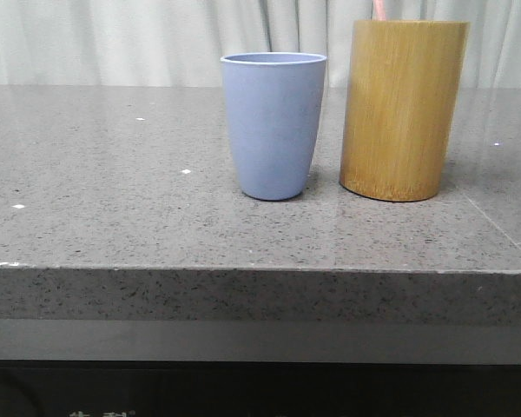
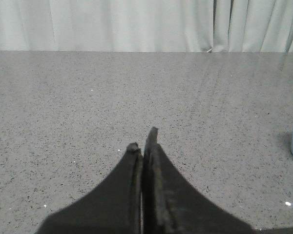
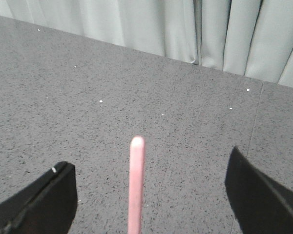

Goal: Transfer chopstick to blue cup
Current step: 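Reach the right gripper to the pink stick and grasp it, then lift the pink stick up out of the bamboo holder, then lower the pink stick into the blue cup and open the right gripper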

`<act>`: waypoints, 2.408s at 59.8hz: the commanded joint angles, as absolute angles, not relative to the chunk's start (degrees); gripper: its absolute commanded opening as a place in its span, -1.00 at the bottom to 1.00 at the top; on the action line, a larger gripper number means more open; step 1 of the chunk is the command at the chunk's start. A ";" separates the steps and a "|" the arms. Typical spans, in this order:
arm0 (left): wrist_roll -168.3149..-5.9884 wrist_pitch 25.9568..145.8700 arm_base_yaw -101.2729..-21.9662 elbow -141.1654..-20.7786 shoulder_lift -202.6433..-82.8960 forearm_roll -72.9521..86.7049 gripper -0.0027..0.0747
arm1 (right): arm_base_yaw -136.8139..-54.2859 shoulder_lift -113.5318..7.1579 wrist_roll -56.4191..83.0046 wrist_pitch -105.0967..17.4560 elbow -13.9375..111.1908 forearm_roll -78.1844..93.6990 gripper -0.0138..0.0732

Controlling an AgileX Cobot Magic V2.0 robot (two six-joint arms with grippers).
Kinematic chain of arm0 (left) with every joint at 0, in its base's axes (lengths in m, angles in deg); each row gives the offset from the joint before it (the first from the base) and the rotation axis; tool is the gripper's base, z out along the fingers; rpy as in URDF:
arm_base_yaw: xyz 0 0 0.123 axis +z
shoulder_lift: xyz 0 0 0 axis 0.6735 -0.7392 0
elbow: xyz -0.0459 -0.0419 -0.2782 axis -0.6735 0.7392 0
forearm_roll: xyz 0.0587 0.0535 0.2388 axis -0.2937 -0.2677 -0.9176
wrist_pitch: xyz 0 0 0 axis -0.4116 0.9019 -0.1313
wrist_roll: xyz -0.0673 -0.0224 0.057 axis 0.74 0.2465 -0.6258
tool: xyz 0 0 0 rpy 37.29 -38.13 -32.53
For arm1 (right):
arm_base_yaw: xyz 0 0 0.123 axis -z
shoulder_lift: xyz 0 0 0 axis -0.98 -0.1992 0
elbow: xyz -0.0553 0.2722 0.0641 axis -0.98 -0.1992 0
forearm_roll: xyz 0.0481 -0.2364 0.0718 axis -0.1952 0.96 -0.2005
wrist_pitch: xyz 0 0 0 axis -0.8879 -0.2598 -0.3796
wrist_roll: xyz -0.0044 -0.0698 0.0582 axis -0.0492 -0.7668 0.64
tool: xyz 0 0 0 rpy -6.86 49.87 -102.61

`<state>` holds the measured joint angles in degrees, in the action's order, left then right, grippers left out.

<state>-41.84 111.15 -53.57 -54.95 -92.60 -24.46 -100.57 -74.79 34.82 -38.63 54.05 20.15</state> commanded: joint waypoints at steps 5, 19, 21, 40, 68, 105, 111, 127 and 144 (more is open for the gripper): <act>-41.29 106.08 -53.49 -56.23 -93.26 -24.18 -0.98 | -100.62 -77.23 34.22 -33.95 58.95 20.97 0.73; -41.29 106.08 -53.49 -56.23 -93.26 -24.18 -0.98 | -100.62 -78.51 34.22 -33.90 59.13 20.97 0.04; -41.29 106.08 -53.49 -56.23 -93.26 -24.18 -0.98 | -100.62 -78.51 34.22 -33.90 59.13 20.97 -0.11; -41.29 106.08 -53.49 -56.23 -93.26 -24.28 -0.98 | -100.62 -75.89 34.22 -33.01 59.20 20.97 -0.84; -41.29 106.08 -53.49 -56.23 -93.26 -24.40 -0.98 | -101.43 -62.62 34.27 -20.74 59.20 11.74 -0.84; -41.29 106.08 -53.49 -56.23 -93.26 -24.40 -0.98 | -114.45 -76.80 34.22 -18.43 59.20 13.48 -0.81; -41.29 106.08 -53.49 -56.23 -93.26 -24.40 -0.98 | -114.45 -78.97 34.22 -18.63 59.20 13.48 -0.61; -41.29 106.08 -53.49 -56.23 -93.26 -24.40 -0.98 | -114.23 -78.03 34.17 -22.32 59.25 13.48 0.15; -41.29 106.08 -53.49 -56.23 -93.26 -24.40 -0.98 | -108.69 -71.57 34.18 -53.00 70.18 14.07 -0.29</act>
<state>-41.84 110.94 -53.57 -54.85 -92.60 -24.46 -111.00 -75.00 34.82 -46.29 64.72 13.32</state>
